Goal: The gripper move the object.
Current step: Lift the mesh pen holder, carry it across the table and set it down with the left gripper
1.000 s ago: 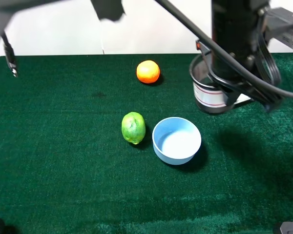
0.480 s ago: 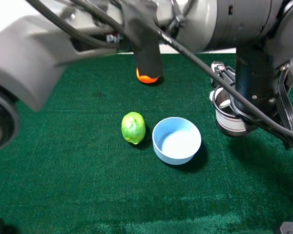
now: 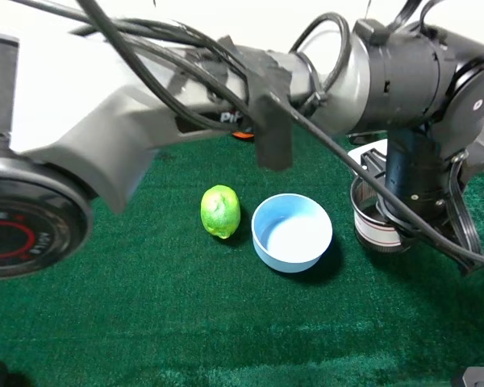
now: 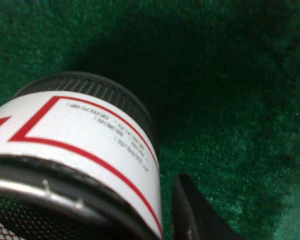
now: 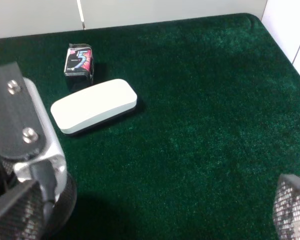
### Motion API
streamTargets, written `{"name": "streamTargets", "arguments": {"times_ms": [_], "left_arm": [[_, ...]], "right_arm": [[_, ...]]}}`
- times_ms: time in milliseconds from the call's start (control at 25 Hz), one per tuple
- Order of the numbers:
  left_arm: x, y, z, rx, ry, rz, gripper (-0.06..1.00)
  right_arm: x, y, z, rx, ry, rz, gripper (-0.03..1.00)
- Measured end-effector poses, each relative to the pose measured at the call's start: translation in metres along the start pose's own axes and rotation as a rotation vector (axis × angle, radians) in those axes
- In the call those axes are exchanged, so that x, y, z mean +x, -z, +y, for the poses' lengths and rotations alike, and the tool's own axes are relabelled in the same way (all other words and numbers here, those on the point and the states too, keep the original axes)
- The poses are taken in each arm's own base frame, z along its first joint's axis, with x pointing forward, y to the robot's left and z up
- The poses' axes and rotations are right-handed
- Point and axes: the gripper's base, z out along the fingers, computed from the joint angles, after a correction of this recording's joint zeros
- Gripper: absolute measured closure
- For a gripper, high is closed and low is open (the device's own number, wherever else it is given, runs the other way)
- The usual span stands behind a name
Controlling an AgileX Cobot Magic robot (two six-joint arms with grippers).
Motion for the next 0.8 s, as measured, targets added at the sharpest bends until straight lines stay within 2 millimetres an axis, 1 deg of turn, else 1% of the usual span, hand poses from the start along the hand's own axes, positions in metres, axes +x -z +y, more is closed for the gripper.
{"name": "streamTargets", "arguments": {"times_ms": [120, 400, 800], "left_arm": [[0.002, -0.009, 0.000, 0.005, 0.005, 0.015, 0.85], [0.005, -0.019, 0.001, 0.007, 0.009, 0.035, 0.85], [0.004, -0.019, 0.001, 0.008, 0.008, 0.034, 0.84]], "right_arm": [[0.000, 0.000, 0.000, -0.001, 0.000, 0.000, 0.28], [0.000, 0.000, 0.000, -0.001, 0.000, 0.000, 0.28], [0.000, 0.000, 0.000, -0.001, 0.000, 0.000, 0.28]]}}
